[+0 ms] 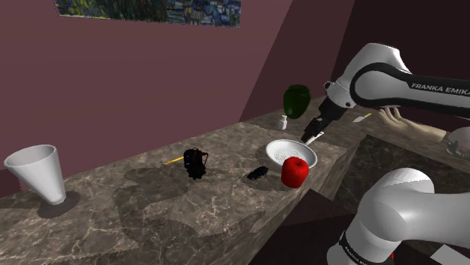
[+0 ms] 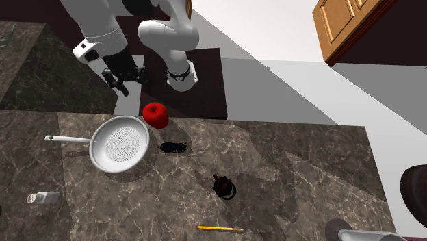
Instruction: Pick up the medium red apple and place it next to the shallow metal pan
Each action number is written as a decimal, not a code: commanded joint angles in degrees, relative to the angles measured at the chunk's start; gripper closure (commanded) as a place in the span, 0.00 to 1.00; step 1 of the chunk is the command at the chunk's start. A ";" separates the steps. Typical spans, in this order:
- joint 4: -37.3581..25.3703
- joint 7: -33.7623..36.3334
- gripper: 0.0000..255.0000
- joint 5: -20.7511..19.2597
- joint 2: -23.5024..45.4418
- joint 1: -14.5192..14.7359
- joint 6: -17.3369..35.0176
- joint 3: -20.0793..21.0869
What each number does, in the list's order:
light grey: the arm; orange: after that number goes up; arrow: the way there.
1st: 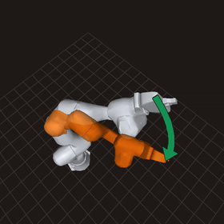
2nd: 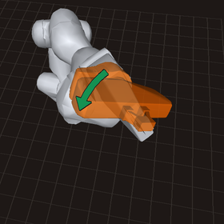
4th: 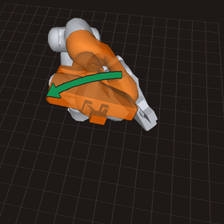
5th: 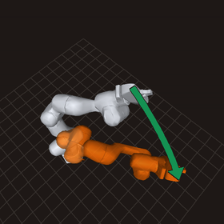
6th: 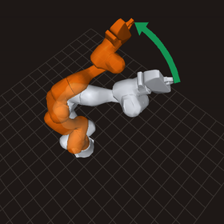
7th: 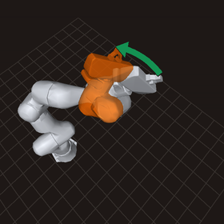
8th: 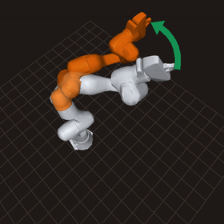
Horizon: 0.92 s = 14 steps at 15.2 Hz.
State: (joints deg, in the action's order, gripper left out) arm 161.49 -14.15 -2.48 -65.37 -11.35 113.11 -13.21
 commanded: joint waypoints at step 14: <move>6.60 1.18 0.00 -3.51 12.48 1.69 11.50 3.90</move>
State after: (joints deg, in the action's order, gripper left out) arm 168.01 -13.00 -6.00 -53.04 -9.68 124.36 -9.31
